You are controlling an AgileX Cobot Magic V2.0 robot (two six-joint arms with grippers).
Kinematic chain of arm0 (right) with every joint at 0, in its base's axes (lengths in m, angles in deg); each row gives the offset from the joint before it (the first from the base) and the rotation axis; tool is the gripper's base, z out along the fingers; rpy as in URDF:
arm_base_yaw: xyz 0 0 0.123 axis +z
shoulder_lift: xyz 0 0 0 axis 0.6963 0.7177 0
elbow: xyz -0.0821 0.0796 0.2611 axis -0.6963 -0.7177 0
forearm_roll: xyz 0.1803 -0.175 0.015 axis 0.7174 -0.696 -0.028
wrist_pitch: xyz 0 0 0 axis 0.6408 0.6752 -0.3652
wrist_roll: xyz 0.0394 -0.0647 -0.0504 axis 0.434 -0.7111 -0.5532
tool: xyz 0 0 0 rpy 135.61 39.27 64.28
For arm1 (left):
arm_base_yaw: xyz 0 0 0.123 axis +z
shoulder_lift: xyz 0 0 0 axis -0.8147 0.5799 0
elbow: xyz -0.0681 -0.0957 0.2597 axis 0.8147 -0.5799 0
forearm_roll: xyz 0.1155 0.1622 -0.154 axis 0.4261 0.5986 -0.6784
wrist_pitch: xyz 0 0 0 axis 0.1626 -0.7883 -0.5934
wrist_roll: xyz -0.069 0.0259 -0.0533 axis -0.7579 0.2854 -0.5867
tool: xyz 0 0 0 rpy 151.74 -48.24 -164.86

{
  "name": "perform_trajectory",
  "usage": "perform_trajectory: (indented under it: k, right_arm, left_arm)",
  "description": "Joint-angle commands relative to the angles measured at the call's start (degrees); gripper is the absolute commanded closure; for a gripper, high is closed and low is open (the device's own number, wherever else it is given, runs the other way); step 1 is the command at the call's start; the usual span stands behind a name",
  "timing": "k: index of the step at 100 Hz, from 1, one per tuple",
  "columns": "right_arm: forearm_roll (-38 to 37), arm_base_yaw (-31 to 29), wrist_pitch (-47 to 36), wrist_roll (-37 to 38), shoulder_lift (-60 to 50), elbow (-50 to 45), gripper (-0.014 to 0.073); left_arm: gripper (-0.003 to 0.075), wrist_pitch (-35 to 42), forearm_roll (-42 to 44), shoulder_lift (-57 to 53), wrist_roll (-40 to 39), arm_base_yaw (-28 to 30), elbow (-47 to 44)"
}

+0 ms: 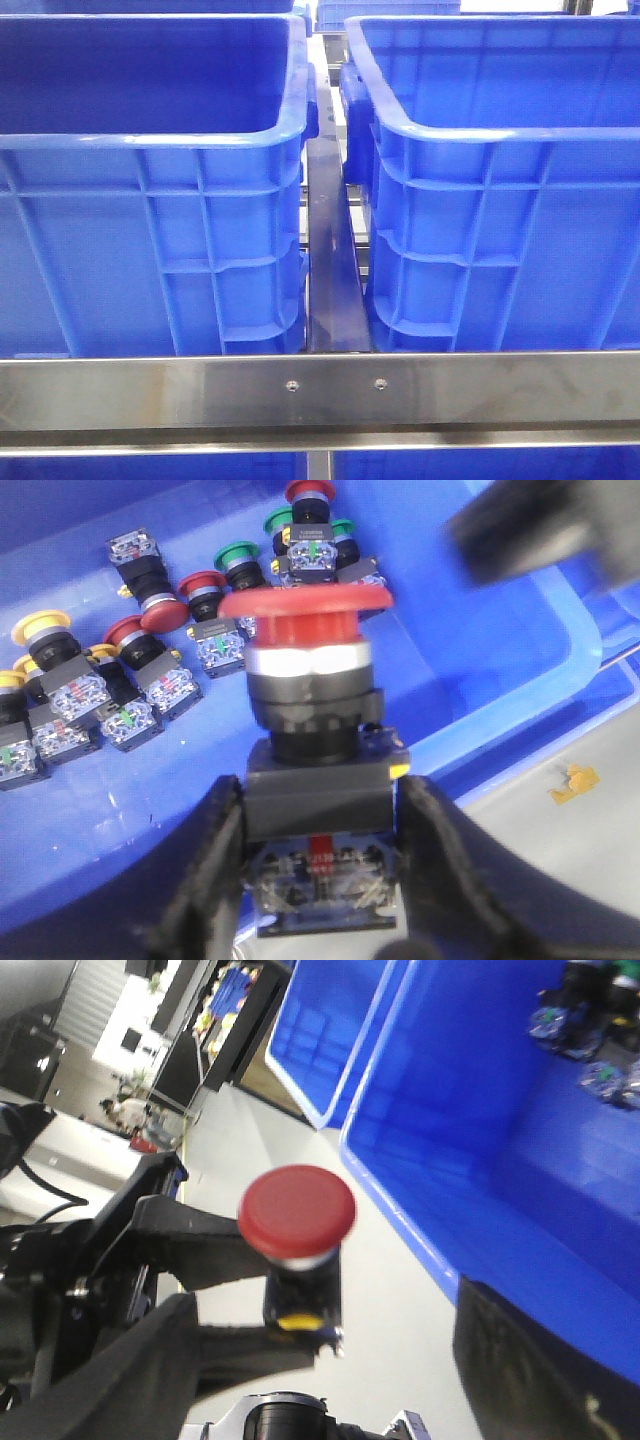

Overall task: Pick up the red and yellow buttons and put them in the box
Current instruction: 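Move the right gripper toward the red button held by the left gripper, then close the right gripper on the red button and open the left gripper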

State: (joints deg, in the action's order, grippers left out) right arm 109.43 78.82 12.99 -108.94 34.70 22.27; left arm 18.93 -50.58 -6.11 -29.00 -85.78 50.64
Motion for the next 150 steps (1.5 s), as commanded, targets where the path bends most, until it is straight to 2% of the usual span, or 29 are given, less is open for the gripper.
perform_trajectory:
  k: [1, 42, 70, 81, 105, 112, 122, 134, 150]
  right_arm:
    - [4.2, 1.5, 1.1, -0.8, -0.8, 3.8, 0.0043]
    - [5.4, 5.4, 0.9, -0.8, 5.0, 12.2, 0.0043]
    - [6.1, 6.1, 0.3, -0.8, 6.3, 13.0, 0.0049]
    - [6.1, 6.1, -0.6, -0.8, 6.3, 13.1, 0.0130]
    - [6.1, 6.1, -0.5, -0.8, 6.3, 13.1, 0.0440]
    - [6.1, 6.1, -0.4, -0.8, 6.3, 13.1, 0.0473]
    - [6.1, 6.1, -0.4, -0.8, 6.3, 13.1, 0.0474]
    - [6.1, 6.1, -0.4, -0.8, 6.3, 13.1, 0.0474]
    - [6.1, 6.1, -0.4, -0.8, 6.3, 13.1, 0.0474]
  left_arm:
    - [0.0739, 3.9, 0.1, -0.4, -0.1, -0.4, 1.5]
    - [0.0739, 3.9, 0.0, -0.4, -0.1, -0.4, 1.5]
    - [0.0739, 3.9, 0.0, -0.4, -0.1, -0.4, 1.5]
    - [0.0739, 3.9, 0.0, -0.4, -0.1, -0.4, 1.5]
    - [0.0739, 3.9, 0.0, -0.4, -0.1, -0.4, 1.5]
    - [0.0738, 3.9, 0.0, -0.4, -0.1, -0.4, 1.5]
    - [0.0731, 3.9, 0.0, -0.4, -0.1, -0.4, 1.5]
    - [0.0629, 3.9, 0.0, -0.4, -0.1, -0.4, 1.5]
    - [0.0363, 3.9, 0.0, -0.4, -0.1, -0.4, 1.5]
